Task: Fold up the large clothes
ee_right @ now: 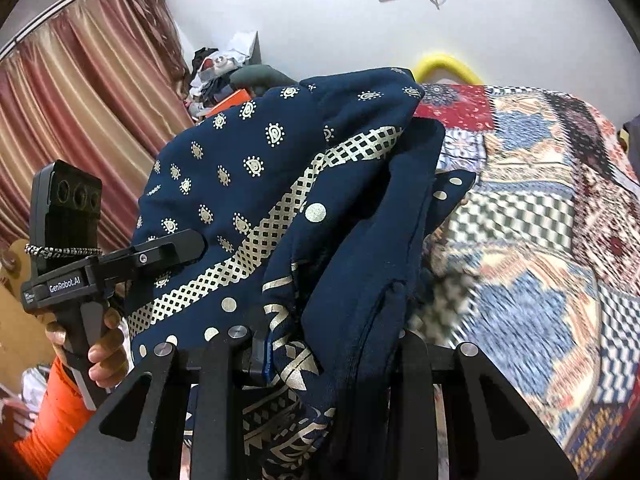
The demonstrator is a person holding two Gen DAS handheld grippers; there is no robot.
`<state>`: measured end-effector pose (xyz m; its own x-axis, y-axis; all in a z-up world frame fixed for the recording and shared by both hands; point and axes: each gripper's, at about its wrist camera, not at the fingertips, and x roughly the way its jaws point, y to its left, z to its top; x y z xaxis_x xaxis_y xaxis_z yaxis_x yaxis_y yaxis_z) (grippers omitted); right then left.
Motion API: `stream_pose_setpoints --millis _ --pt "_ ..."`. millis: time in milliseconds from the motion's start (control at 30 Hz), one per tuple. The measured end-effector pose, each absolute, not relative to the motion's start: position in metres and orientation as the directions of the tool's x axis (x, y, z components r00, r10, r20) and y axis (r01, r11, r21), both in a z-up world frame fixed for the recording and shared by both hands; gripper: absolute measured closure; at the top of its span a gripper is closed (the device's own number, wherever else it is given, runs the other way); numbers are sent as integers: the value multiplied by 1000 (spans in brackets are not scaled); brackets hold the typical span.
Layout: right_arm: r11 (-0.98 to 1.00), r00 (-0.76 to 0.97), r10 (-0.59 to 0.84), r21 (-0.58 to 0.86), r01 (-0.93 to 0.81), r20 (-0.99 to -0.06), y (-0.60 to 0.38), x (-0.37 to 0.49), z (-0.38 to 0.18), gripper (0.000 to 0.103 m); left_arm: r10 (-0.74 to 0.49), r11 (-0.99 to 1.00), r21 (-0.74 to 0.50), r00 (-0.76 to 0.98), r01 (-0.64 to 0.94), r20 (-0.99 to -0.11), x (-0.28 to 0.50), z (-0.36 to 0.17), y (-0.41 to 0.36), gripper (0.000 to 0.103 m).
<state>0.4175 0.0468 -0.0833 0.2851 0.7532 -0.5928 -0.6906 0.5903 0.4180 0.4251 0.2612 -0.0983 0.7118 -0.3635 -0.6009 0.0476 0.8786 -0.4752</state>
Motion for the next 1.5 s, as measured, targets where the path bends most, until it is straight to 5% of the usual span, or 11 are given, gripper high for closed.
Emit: stream_pose_setpoints --millis 500,933,1167,1500 --pt "695 146 630 470 -544 -763 120 484 -190 76 -246 893 -416 591 -170 -768 500 -231 332 41" --pt "722 305 534 237 -650 -788 69 421 -145 74 -49 958 -216 636 -187 -771 433 -195 295 35" --pt "741 437 560 191 -643 -704 35 376 -73 74 -13 970 -178 696 -165 -718 362 -131 268 36" --pt "724 624 659 130 -677 -419 -11 249 42 74 54 995 -56 894 -88 -445 225 0 182 36"
